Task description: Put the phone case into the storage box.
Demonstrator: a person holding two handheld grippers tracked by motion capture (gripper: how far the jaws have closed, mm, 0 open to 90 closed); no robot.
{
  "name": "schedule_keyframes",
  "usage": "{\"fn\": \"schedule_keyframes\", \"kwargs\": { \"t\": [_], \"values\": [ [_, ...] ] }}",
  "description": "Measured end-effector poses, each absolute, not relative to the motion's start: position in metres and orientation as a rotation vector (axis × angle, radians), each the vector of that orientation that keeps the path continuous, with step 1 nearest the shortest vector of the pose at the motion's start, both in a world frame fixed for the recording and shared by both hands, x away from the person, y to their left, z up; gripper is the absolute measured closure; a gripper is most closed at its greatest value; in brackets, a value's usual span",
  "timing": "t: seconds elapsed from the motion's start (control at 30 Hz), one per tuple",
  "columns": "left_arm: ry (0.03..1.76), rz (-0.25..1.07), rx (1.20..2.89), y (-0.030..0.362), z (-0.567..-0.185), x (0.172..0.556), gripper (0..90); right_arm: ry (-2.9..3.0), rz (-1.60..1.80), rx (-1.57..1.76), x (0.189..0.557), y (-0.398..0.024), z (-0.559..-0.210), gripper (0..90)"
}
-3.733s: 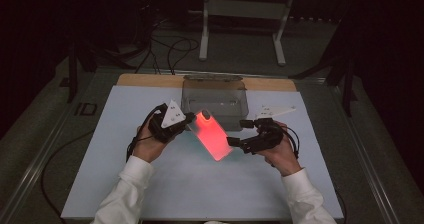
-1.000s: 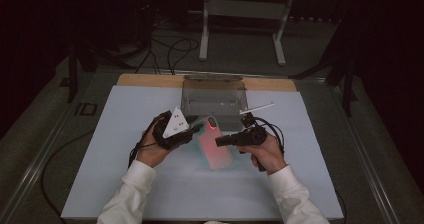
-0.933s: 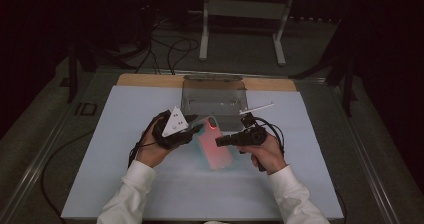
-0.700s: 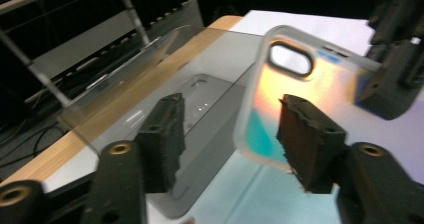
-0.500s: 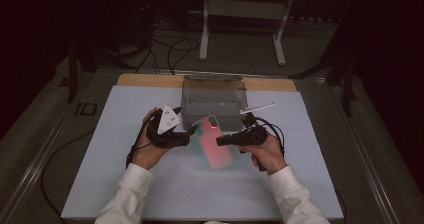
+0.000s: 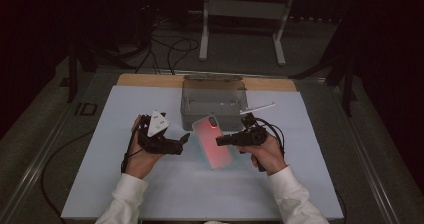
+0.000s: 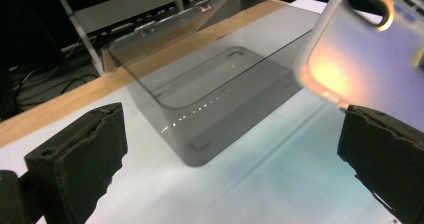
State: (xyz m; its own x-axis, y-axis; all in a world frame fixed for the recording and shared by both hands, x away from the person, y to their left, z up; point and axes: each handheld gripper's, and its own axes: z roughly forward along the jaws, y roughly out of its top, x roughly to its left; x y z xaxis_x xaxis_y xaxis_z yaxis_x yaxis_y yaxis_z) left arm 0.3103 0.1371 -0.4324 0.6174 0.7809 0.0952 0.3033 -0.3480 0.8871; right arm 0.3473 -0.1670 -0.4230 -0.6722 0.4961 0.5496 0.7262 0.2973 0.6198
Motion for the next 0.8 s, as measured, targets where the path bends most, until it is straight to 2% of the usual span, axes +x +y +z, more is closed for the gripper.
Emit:
{"fn": "schedule_keyframes", "kwargs": {
  "t": [0.8],
  "values": [
    [0.995,0.668,1.842,0.186,-0.462,0.291,0.2,-2.333,-1.34,-1.142,0.345,-0.166,-0.419,81.9]
  ]
}}
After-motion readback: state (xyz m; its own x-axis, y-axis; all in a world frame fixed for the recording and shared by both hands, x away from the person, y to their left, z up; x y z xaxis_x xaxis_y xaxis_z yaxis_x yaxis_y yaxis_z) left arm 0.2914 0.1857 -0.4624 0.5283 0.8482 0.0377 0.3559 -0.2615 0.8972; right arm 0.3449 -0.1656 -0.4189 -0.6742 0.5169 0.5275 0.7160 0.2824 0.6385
